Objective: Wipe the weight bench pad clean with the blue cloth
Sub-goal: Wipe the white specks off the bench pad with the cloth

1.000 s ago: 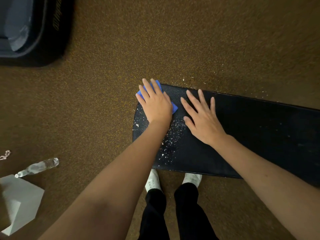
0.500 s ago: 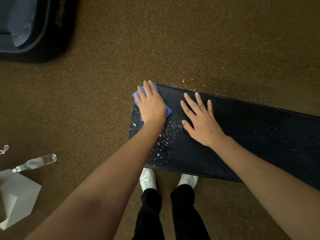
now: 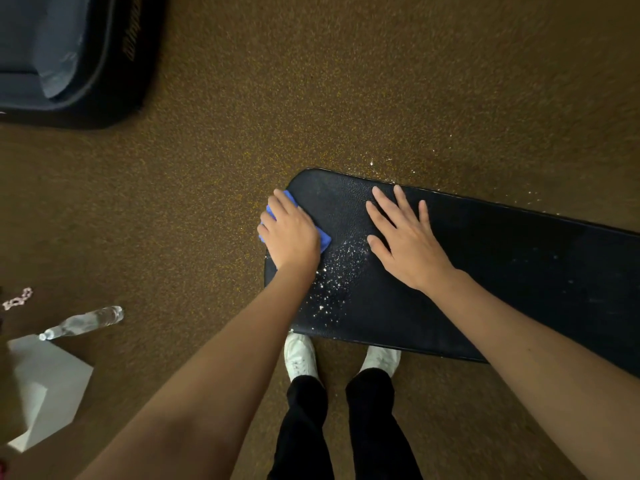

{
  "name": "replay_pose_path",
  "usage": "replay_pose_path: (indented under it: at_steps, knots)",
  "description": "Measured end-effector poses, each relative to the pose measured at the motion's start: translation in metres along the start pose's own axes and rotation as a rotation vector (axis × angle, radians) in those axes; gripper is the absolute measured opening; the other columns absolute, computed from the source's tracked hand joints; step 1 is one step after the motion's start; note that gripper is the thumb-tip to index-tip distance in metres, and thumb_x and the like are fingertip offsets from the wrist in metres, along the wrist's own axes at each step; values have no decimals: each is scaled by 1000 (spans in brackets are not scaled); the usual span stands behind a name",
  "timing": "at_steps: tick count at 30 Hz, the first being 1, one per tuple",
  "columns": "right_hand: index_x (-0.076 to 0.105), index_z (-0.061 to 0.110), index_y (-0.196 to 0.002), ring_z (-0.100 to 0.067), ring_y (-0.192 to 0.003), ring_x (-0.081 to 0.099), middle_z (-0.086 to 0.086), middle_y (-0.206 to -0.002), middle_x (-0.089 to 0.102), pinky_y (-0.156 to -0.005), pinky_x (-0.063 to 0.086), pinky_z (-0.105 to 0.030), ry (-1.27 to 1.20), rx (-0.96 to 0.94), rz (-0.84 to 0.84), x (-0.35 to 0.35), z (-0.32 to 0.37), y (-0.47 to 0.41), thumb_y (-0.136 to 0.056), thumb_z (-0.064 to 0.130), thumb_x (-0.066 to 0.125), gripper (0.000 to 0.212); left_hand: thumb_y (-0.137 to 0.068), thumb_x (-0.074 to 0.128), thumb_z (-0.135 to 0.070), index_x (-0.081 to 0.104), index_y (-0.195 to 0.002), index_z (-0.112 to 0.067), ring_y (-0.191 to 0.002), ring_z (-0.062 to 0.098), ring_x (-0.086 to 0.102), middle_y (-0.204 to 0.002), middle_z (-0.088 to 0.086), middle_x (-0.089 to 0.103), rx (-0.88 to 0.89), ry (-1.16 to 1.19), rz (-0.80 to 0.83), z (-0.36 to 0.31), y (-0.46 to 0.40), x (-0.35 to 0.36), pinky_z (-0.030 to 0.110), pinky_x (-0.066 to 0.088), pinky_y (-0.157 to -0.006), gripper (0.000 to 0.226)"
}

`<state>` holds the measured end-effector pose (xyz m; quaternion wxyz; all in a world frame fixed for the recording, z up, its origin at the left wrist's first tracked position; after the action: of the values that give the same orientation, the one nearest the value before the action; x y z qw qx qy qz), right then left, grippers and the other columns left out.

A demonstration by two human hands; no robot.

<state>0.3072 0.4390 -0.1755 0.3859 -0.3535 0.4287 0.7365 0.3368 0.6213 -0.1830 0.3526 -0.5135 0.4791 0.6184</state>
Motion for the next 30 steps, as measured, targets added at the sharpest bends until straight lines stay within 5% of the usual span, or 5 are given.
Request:
replay_pose_path:
  at_steps: [6,9,12,21,30]
  knots:
    - [18,18,-149,-23,-144,-11,3,-158,-1,-113,-3,-53,-17,6,6,2,2,0,-98,35,34,56,-90,30,-25,56,-119,1,-80,31,62,-102,14,64,73,73,-69,-5,-25,-7,35,51,-63,47]
    - [15,19,-149,-22,-144,-13,4,-158,-4,-113,-5,-52,-9,8,12,2,1,0,-99,36,33,56,-98,31,-25,37,-135,0,-105,37,51,-125,18,50,-88,179,-36,13,-2,4,45,44,-79,45]
    - [16,18,-149,-23,-144,-13,3,-158,-3,-113,-5,-52,-14,11,11,1,2,1,-98,36,33,57,-98,35,-21,34,-136,2,-105,39,51,-126,20,48,-191,175,-8,35,35,11,46,44,-77,45]
    - [12,18,-150,-23,-143,-15,3,-158,-7,-114,-5,-53,17,19,41,1,3,1,-98,39,29,58,-100,27,-22,26,-140,1,-117,38,44,-133,19,42,-64,184,58,28,4,5,46,39,-91,46]
    - [14,17,-149,-23,-144,-14,3,-158,-5,-114,-5,-54,10,3,32,2,3,3,-99,39,30,58,-97,30,-24,40,-133,1,-102,39,52,-124,20,52,-314,270,-37,49,69,23,46,46,-75,44]
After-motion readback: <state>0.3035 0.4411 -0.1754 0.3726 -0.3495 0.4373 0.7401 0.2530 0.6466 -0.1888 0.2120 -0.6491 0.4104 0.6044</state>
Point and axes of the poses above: each hand's wrist, its own y-axis away from the middle knuckle, its own x-axis out of the palm, z = x × y, the point moved 5 cm from there along -y, towards the middle knuckle
